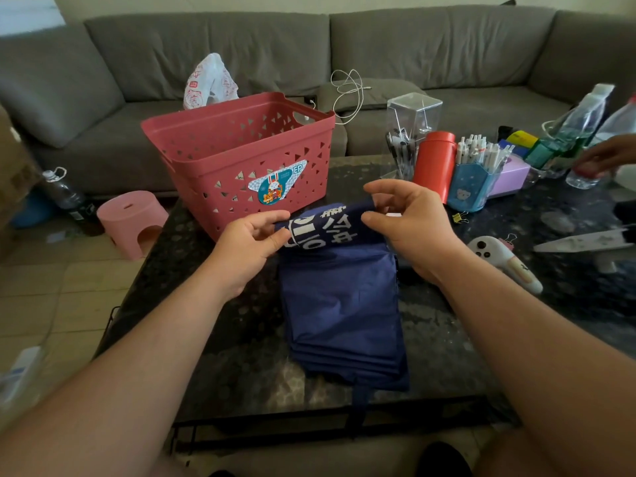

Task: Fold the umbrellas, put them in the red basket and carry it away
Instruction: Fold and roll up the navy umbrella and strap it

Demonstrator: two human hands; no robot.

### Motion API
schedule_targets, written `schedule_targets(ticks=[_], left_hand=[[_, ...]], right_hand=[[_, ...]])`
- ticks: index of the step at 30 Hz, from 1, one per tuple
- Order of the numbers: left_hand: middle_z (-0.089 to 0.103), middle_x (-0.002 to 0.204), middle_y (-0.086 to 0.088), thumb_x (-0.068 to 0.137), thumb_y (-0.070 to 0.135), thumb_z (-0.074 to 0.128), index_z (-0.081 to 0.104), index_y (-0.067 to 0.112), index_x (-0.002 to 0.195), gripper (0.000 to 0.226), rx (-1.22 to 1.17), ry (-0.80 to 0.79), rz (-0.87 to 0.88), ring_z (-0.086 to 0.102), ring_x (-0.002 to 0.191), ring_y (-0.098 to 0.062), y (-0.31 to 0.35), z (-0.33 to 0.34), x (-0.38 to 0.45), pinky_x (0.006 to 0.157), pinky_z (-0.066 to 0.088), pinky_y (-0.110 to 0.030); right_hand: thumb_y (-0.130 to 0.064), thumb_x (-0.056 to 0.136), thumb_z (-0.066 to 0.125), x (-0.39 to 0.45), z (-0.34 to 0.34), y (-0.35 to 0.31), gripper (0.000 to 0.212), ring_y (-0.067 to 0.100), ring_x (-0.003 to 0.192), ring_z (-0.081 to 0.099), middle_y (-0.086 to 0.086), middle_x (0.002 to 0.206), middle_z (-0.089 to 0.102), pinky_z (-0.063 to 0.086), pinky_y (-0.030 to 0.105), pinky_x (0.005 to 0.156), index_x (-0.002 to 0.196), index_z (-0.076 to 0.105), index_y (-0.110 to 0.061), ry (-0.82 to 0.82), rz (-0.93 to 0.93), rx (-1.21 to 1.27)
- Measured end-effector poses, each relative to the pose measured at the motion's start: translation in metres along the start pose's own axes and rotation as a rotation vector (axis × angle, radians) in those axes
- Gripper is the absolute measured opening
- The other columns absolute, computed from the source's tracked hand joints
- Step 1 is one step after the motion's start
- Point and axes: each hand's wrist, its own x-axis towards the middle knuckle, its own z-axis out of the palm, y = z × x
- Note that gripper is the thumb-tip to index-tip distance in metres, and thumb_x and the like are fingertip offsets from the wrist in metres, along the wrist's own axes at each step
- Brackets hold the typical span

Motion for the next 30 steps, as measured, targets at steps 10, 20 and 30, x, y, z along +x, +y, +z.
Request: schedule_targets(ticks=[10,20,30], left_hand=[[0.068,0.105,0.012,0.094,0.017,0.078,0.073,0.046,0.088,0.03,0.334,0.196,0.305,0.062,0.091,0.003,0.007,0.005,-0.005,0.085,0.047,-0.01],[0.074,0.094,0.027,0.102,0.028,0.067,0.075,0.036,0.093,0.015,0.385,0.096,0.325,0.068,0.093,0.002,0.016,-0.002,-0.019,0.084,0.052,-0.014],[0.074,0.093,0.018,0.075,0.012,0.093,0.079,0.03,0.099,0.033,0.669,-0.099,0.473,0.066,0.094,-0.008,0.007,-0.009,-0.04,0.089,0.053,-0.032]], right_hand=[[0.001,0.09,0.074,-0.005,-0.005,-0.001,0.037,-0.005,0.071,0.054,-0.008,0.084,0.059,0.048,0.009,0.073,0.097,0.072,-0.036,0.066,-0.086,-0.165],[-0.028,0.079,0.089,-0.009,-0.01,0.009,0.028,0.017,0.106,0.061,-0.015,0.105,0.066,0.051,0.043,0.097,0.093,0.07,-0.042,-0.097,-0.264,-0.574],[-0.01,0.079,0.09,-0.031,-0.026,0.01,0.032,0.002,0.087,0.069,-0.015,0.087,0.073,0.056,0.023,0.081,0.08,0.073,-0.037,-0.377,-0.236,-0.521]])
